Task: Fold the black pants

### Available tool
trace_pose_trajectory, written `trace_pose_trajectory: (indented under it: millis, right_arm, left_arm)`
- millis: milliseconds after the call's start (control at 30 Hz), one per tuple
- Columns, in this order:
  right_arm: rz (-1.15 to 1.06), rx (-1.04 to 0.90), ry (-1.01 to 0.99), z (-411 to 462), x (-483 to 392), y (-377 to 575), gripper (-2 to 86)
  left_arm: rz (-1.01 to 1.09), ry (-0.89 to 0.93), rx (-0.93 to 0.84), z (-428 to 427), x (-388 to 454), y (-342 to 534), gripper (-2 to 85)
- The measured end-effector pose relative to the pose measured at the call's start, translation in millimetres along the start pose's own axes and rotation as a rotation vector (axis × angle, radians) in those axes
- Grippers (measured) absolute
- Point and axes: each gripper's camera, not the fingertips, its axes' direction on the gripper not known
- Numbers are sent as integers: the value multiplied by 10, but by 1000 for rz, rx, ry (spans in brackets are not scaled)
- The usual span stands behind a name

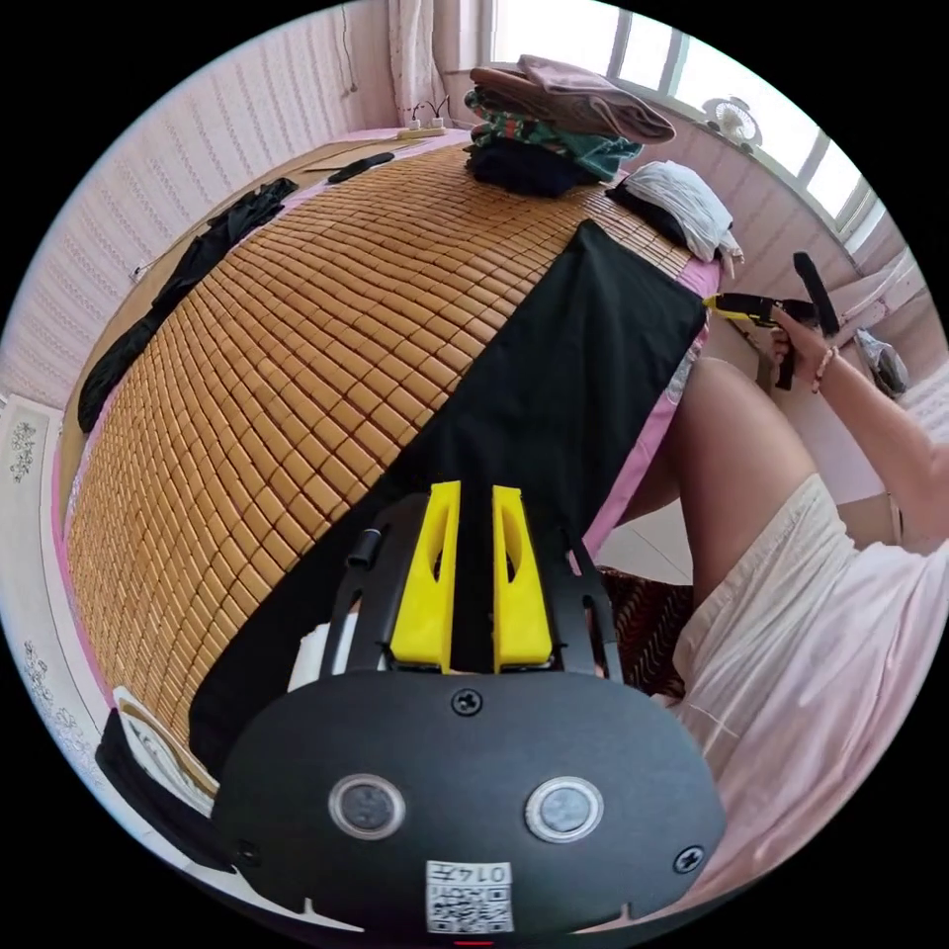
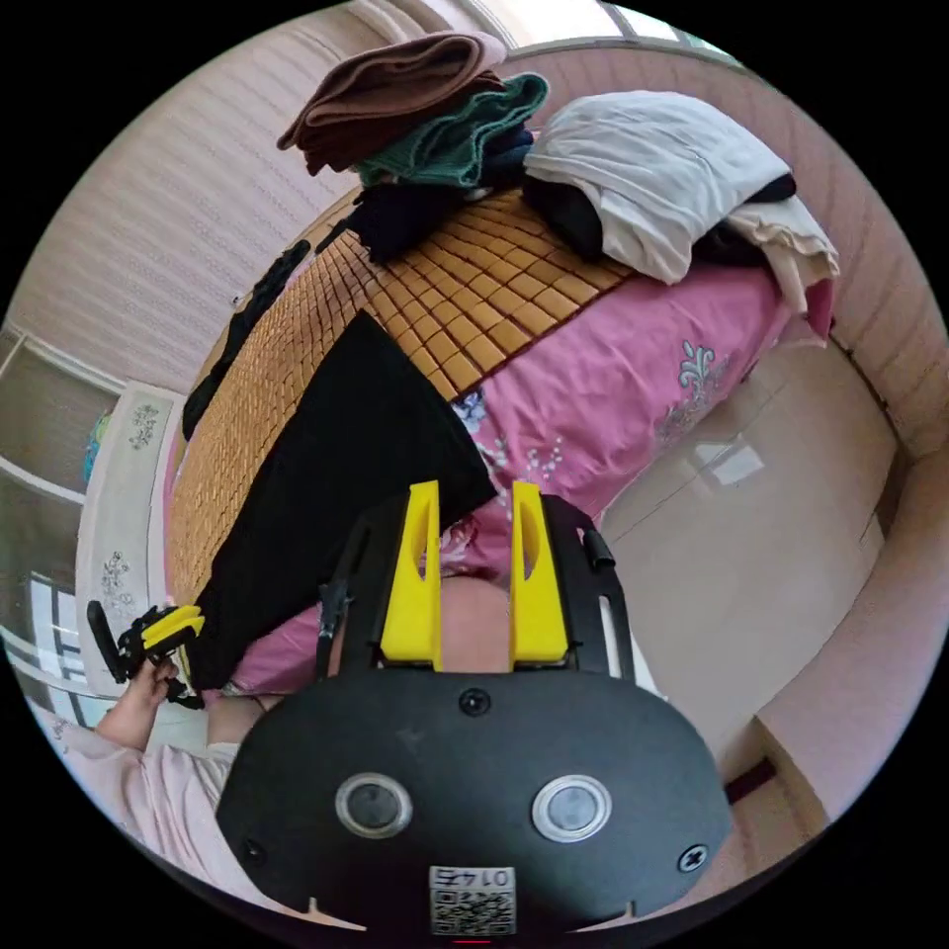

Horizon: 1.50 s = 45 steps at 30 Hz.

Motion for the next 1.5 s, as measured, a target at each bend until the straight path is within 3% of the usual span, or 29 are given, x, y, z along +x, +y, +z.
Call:
trace_pose_trajectory:
  millis: [100, 167, 400, 500, 600, 767, 867, 933, 1233, 1367, 1500]
  right_arm:
    - [17, -6, -142, 95, -76, -12, 47]
    - [-58, -21, -32, 57, -257, -44, 32]
    - [-38, -6, 49, -185, -293, -237, 44]
    - [-105, -26, 211, -348, -630, -304, 40]
    - [-418, -5, 300, -300, -1525, -225, 18]
    - [-1144, -298, 152, 718, -3688, 481, 5]
    - [-1358, -408, 169, 1212, -4462, 834, 3]
    - [-1387, -483, 269, 1456, -4693, 900, 2]
    - [-1159, -338, 100, 858, -4247, 489, -1]
    - [-804, -139, -67, 93, -3498, -2, 0]
    - [-485, 57, -13, -609, -2487, -315, 1]
  left_arm:
    - [-80, 35, -34, 85, 3, 249, 60]
    - [-136, 45, -26, 61, -35, 403, 60]
    - [-320, -6, 26, -92, -223, 1055, 60]
    - [-350, 27, 30, -44, -220, 1190, 60]
    - [-293, 26, 50, 33, -100, 1167, 59]
    - [-168, 73, 45, 283, 125, 914, 54]
    - [-102, 56, 19, 442, 228, 778, 50]
    - [-54, -3, -42, 621, 298, 730, 45]
    - [-79, 49, 14, 714, 208, 898, 38]
    - [-71, 47, 20, 732, 202, 935, 39]
    - [-84, 56, -1, 748, 177, 930, 37]
